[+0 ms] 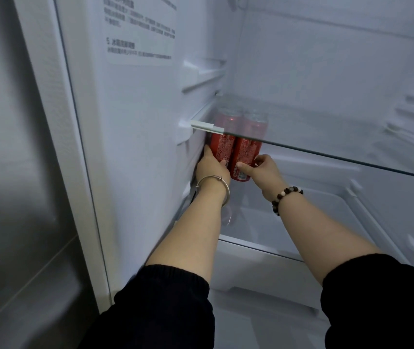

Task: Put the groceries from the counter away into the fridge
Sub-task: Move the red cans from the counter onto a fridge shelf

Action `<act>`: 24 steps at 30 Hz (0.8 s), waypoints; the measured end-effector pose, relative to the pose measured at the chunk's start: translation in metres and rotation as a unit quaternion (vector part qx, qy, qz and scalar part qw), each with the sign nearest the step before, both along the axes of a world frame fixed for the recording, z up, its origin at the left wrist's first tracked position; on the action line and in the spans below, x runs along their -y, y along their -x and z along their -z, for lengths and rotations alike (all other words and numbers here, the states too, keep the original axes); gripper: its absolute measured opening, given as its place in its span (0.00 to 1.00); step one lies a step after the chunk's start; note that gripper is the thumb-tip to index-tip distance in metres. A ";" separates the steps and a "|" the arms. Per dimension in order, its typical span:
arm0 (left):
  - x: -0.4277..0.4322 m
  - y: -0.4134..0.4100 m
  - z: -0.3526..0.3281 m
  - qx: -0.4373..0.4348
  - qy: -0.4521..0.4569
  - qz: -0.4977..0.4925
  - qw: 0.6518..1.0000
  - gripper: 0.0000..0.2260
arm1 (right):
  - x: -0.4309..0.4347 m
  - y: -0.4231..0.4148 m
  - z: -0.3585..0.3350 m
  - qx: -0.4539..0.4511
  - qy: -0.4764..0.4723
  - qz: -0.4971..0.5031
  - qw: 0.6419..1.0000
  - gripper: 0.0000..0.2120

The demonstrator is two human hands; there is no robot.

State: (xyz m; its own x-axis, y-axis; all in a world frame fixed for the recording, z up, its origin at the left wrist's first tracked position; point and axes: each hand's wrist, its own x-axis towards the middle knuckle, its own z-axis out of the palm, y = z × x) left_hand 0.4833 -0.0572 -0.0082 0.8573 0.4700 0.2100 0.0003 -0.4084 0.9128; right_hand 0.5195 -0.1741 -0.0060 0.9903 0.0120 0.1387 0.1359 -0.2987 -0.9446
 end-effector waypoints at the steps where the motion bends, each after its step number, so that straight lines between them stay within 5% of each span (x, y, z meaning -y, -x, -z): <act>1: 0.000 0.000 -0.001 -0.002 0.001 -0.001 1.000 0.25 | -0.001 0.000 0.001 0.005 0.009 0.004 1.000 0.27; 7: 0.007 0.011 -0.006 -0.009 0.041 0.004 0.999 0.26 | 0.000 0.009 -0.002 0.013 0.048 -0.009 0.999 0.18; 17: 0.009 0.038 -0.005 -0.016 0.109 0.018 0.994 0.20 | 0.006 0.028 -0.003 0.009 0.049 0.076 0.996 0.24; 24: 0.006 0.048 -0.005 -0.011 0.129 0.064 0.990 0.17 | 0.000 0.042 -0.008 -0.024 -0.017 0.049 0.998 0.06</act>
State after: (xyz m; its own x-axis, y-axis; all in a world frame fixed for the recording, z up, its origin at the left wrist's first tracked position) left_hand 0.4357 -0.0633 -0.0029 0.9160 0.3935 0.0776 -0.0146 -0.1605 0.9869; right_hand 0.4778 -0.1740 0.0022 0.9921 -0.0883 0.0888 0.0613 -0.2761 -0.9592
